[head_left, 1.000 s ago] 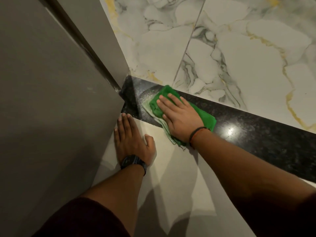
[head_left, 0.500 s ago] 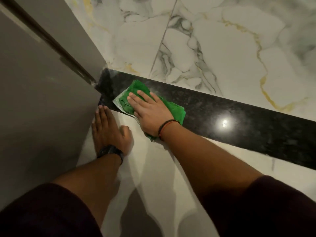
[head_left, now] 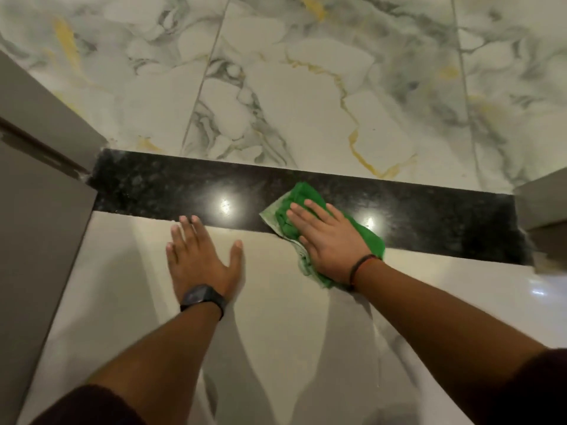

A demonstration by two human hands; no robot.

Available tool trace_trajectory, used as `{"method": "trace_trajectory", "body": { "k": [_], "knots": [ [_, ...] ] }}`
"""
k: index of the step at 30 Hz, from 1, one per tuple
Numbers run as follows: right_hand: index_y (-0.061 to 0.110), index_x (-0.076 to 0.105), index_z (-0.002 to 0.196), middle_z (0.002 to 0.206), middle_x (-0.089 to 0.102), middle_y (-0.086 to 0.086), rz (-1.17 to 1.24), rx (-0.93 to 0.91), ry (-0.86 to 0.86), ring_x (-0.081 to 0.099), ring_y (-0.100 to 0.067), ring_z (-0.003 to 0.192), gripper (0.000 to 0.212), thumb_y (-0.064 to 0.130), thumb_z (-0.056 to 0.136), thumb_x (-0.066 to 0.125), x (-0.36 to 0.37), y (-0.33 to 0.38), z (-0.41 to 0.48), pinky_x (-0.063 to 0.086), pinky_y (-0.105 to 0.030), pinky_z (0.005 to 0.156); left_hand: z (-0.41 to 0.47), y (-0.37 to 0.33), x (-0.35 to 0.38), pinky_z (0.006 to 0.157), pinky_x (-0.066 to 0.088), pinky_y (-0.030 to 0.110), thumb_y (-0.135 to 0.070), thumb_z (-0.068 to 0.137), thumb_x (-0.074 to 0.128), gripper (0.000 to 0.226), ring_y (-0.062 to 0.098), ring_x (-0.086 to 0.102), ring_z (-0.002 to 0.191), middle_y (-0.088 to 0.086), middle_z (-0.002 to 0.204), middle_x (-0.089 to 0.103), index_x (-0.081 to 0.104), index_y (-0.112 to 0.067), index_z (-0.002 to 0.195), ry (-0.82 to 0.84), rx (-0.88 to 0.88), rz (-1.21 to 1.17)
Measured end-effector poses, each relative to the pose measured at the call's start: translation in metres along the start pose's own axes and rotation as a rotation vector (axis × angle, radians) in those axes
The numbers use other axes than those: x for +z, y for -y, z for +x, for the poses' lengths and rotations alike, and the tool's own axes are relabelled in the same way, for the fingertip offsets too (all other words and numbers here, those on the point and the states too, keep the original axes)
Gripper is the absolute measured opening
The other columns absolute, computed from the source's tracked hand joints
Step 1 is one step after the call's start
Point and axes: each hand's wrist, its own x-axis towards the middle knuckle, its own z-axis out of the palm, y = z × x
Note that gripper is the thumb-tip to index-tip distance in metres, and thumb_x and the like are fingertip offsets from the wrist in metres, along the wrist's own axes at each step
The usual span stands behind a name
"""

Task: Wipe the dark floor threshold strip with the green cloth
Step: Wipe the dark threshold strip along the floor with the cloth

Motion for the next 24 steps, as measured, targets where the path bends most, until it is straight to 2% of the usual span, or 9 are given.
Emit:
{"method": "trace_trajectory", "body": {
  "k": [2, 5, 7, 10, 13, 17, 20, 22, 24],
  "knots": [
    [0.018, 0.036, 0.144, 0.151, 0.037, -0.002, -0.019, 0.065, -0.013, 0.029, -0.026, 0.14, 0.051, 0.021, 0.094, 0.047, -0.009, -0.035, -0.034, 0.022, -0.048, 0.113, -0.003, -0.009, 0.004, 0.118, 0.005, 0.045, -0.065, 0.084, 0.021, 0.09, 0.03, 0.003, 0.146, 0.014, 0.161, 0.006, 0.004, -0.008, 0.151, -0.001, 0.025, 0.011],
    [0.022, 0.029, 0.146, 0.152, 0.033, -0.003, -0.044, 0.316, -0.04, 0.026, -0.026, 0.142, 0.052, 0.028, 0.095, 0.035, -0.029, -0.096, -0.09, 0.016, -0.048, 0.113, 0.001, -0.004, 0.008, 0.118, 0.005, 0.046, -0.066, 0.085, 0.019, 0.089, 0.03, 0.003, 0.146, 0.014, 0.16, 0.007, 0.004, -0.009, 0.151, -0.037, 0.037, 0.025],
    [0.02, 0.028, 0.146, 0.152, 0.033, -0.006, -0.014, 0.483, -0.104, 0.024, -0.028, 0.142, 0.053, 0.031, 0.094, 0.028, -0.042, -0.129, -0.126, 0.018, -0.053, 0.113, 0.0, -0.008, 0.009, 0.118, 0.005, 0.046, -0.066, 0.085, 0.017, 0.088, 0.03, 0.003, 0.147, 0.014, 0.16, 0.007, 0.003, -0.01, 0.152, -0.039, 0.043, 0.016],
    [0.014, 0.032, 0.146, 0.152, 0.032, -0.01, 0.016, 0.602, -0.173, 0.023, -0.032, 0.142, 0.056, 0.029, 0.092, 0.028, -0.042, -0.136, -0.135, 0.02, -0.056, 0.112, 0.001, -0.008, 0.009, 0.118, 0.004, 0.047, -0.068, 0.083, 0.014, 0.09, 0.03, 0.001, 0.147, 0.013, 0.161, 0.005, 0.001, -0.011, 0.152, -0.043, 0.019, 0.03],
    [0.014, 0.036, 0.144, 0.15, 0.037, -0.009, 0.043, 0.546, -0.204, 0.027, -0.033, 0.14, 0.054, 0.024, 0.09, 0.035, -0.034, -0.117, -0.129, 0.023, -0.055, 0.111, -0.008, -0.021, 0.009, 0.118, 0.006, 0.048, -0.07, 0.082, 0.015, 0.092, 0.031, 0.0, 0.147, 0.013, 0.161, 0.004, -0.001, -0.011, 0.151, -0.011, 0.034, 0.039],
    [0.018, 0.038, 0.143, 0.149, 0.038, -0.005, 0.019, 0.326, -0.133, 0.03, -0.03, 0.14, 0.051, 0.023, 0.093, 0.037, -0.021, -0.079, -0.146, 0.021, -0.049, 0.112, -0.046, -0.09, 0.016, 0.117, 0.007, 0.047, -0.067, 0.083, 0.024, 0.091, 0.032, 0.003, 0.146, 0.014, 0.16, 0.008, 0.004, -0.009, 0.151, 0.043, 0.241, 0.057],
    [0.021, 0.032, 0.146, 0.153, 0.032, -0.001, 0.065, 0.235, -0.066, 0.021, -0.025, 0.143, 0.052, 0.033, 0.095, 0.033, -0.016, -0.05, -0.151, 0.015, -0.048, 0.116, -0.077, -0.134, 0.027, 0.118, 0.0, 0.044, -0.065, 0.084, 0.023, 0.089, 0.028, -0.003, 0.147, 0.009, 0.161, 0.003, 0.002, -0.012, 0.152, 0.088, 0.395, 0.064],
    [0.021, 0.032, 0.146, 0.154, 0.031, -0.005, 0.174, 0.237, -0.123, 0.019, -0.023, 0.144, 0.053, 0.035, 0.095, 0.036, -0.022, -0.047, -0.151, 0.015, -0.049, 0.116, -0.083, -0.143, 0.031, 0.118, -0.002, 0.042, -0.063, 0.086, 0.023, 0.086, 0.025, -0.006, 0.147, 0.007, 0.161, 0.0, 0.0, -0.014, 0.152, 0.081, 0.473, 0.068],
    [0.014, 0.038, 0.143, 0.149, 0.038, -0.014, 0.29, 0.333, -0.267, 0.029, -0.028, 0.14, 0.052, 0.027, 0.093, 0.045, -0.031, -0.055, -0.152, 0.024, -0.049, 0.114, -0.081, -0.141, 0.033, 0.118, -0.003, 0.041, -0.061, 0.086, 0.023, 0.084, 0.024, -0.008, 0.147, 0.006, 0.161, -0.002, -0.002, -0.015, 0.152, 0.069, 0.503, 0.076]
  ]
}}
